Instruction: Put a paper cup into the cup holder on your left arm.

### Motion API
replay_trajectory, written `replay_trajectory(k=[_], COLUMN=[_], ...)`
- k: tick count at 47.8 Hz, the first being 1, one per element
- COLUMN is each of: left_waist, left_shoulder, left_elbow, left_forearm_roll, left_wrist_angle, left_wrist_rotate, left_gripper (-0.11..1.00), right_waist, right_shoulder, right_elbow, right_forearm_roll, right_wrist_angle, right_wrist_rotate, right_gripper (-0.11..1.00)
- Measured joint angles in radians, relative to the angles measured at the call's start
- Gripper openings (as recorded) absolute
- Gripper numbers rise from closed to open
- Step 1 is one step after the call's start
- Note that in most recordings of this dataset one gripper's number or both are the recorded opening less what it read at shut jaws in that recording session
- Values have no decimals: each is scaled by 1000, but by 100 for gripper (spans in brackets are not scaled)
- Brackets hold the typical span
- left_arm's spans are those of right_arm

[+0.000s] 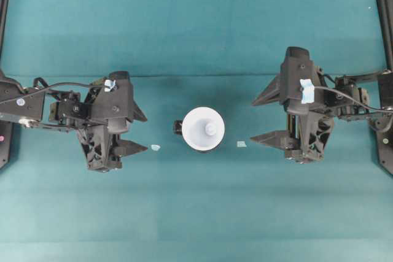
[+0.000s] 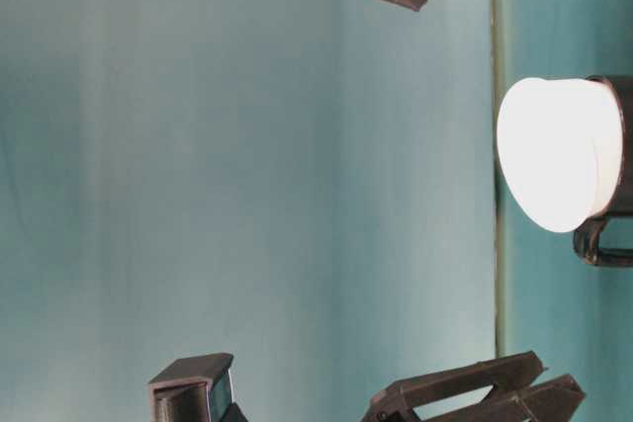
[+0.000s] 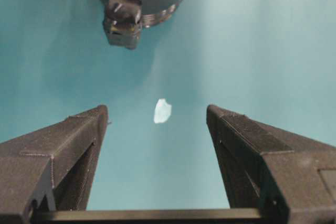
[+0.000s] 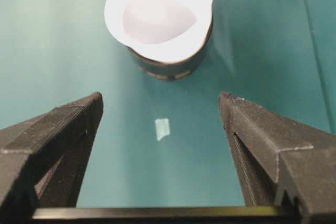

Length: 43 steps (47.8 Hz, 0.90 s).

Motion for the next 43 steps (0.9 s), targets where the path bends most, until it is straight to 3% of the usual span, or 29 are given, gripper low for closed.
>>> replay_trajectory(k=[43], left_waist=[0], left_shoulder=[2], left_elbow=[0], left_forearm_roll=[0], left_wrist_angle=[0], left_wrist_rotate=[-2], left_gripper=[79], right_waist=[0], right_shoulder=[0], right_elbow=[14], right_forearm_roll=[2], right_wrist_angle=[-3], right_wrist_rotate=[0], right_gripper=[91])
